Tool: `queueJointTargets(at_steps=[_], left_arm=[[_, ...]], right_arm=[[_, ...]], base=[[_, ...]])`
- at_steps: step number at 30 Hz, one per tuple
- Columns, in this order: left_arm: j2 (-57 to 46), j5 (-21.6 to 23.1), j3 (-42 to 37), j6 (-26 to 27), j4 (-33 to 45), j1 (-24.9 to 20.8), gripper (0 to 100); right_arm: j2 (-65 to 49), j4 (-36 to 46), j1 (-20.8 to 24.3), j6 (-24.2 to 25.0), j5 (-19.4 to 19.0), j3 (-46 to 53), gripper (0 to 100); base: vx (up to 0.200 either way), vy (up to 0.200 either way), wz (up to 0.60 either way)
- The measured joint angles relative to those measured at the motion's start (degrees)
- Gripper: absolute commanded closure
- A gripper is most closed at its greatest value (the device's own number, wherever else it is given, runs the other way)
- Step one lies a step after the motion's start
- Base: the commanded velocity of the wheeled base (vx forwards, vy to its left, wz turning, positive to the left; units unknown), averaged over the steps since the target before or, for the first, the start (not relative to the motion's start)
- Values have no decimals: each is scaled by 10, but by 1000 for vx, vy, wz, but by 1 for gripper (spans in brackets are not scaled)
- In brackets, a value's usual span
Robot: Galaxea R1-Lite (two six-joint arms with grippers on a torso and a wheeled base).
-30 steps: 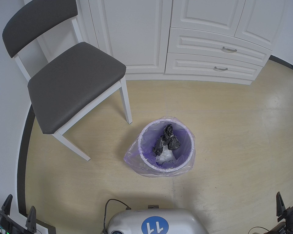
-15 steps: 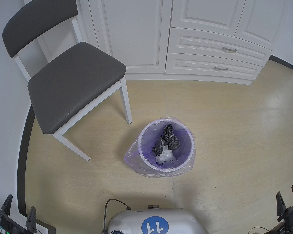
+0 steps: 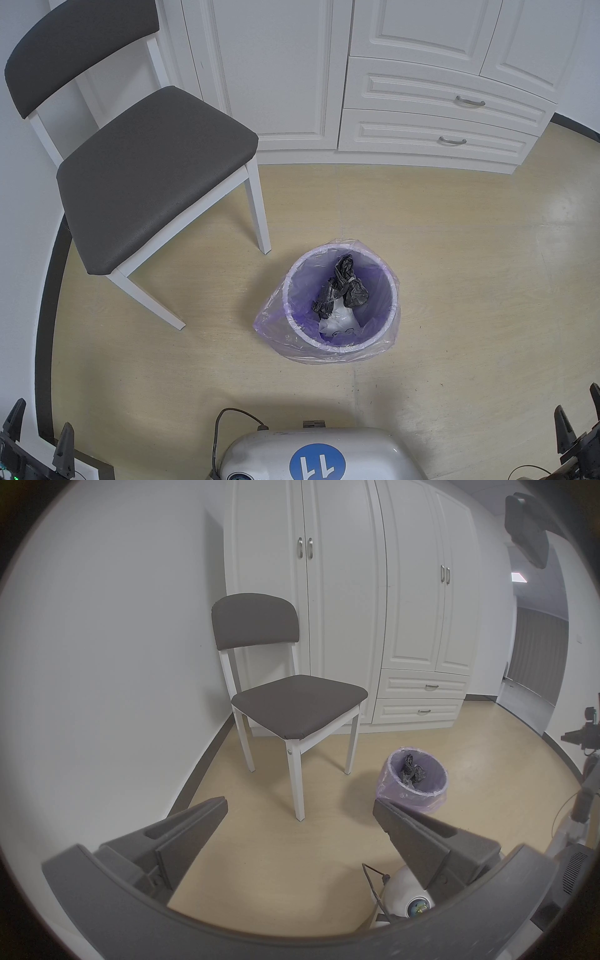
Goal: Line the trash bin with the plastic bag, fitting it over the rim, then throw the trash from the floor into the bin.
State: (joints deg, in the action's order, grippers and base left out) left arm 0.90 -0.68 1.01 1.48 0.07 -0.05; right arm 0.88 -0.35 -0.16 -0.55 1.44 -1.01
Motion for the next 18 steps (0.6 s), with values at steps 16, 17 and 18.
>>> queueJointTargets(at_steps=[16,17,18], left_arm=[[0,-1,0,-7,0,0,0],[0,-1,0,-6,0,0,0],[0,-1,0,-5,0,0,0]], right_arm=[[0,9,1,15,-9,0,0],[0,9,0,15,-8,0,0],[0,9,1,14,-8,0,0]], base=[[0,0,0],[0,0,0],[0,0,0]])
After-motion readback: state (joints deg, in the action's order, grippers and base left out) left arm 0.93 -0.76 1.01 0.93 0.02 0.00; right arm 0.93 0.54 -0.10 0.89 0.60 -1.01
